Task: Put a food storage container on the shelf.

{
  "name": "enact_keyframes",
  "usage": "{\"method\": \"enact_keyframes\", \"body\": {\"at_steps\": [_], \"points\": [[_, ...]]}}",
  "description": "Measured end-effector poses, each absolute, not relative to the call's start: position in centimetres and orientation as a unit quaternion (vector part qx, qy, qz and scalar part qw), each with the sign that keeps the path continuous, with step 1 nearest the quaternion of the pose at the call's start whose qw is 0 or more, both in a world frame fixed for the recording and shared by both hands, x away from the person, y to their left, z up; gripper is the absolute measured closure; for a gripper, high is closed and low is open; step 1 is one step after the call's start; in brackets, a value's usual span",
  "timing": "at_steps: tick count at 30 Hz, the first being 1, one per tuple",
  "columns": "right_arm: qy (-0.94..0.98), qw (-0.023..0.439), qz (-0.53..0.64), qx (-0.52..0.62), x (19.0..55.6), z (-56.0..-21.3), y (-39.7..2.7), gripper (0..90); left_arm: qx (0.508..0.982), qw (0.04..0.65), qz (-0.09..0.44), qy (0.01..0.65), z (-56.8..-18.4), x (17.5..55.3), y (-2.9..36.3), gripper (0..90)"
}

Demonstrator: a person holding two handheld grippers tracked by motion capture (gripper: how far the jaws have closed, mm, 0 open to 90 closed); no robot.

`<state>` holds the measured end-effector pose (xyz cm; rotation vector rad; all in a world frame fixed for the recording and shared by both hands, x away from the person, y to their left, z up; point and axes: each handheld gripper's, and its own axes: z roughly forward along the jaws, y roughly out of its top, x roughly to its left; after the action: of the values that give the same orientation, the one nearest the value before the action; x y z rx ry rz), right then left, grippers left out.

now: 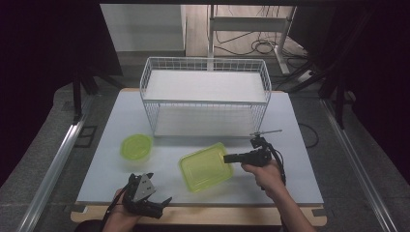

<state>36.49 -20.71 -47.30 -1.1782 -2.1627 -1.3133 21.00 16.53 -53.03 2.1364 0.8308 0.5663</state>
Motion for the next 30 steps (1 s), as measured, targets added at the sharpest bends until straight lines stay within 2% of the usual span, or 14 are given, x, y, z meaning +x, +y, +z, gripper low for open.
{"method": "enact_keyframes", "body": {"at_steps": [12,30], "points": [[-0.746,0.154,-0.501,-0.411,36.8,-43.4,-21.8,80.6,0.838,0.378,0.224,0.324,-53.1,21.0,16.5,0.7],[-0.722,0.098,-0.549,-0.410,39.0,-36.6,-22.0,80.7,0.839,0.377,0.225,0.321,-53.1,21.0,16.5,0.8]]}}
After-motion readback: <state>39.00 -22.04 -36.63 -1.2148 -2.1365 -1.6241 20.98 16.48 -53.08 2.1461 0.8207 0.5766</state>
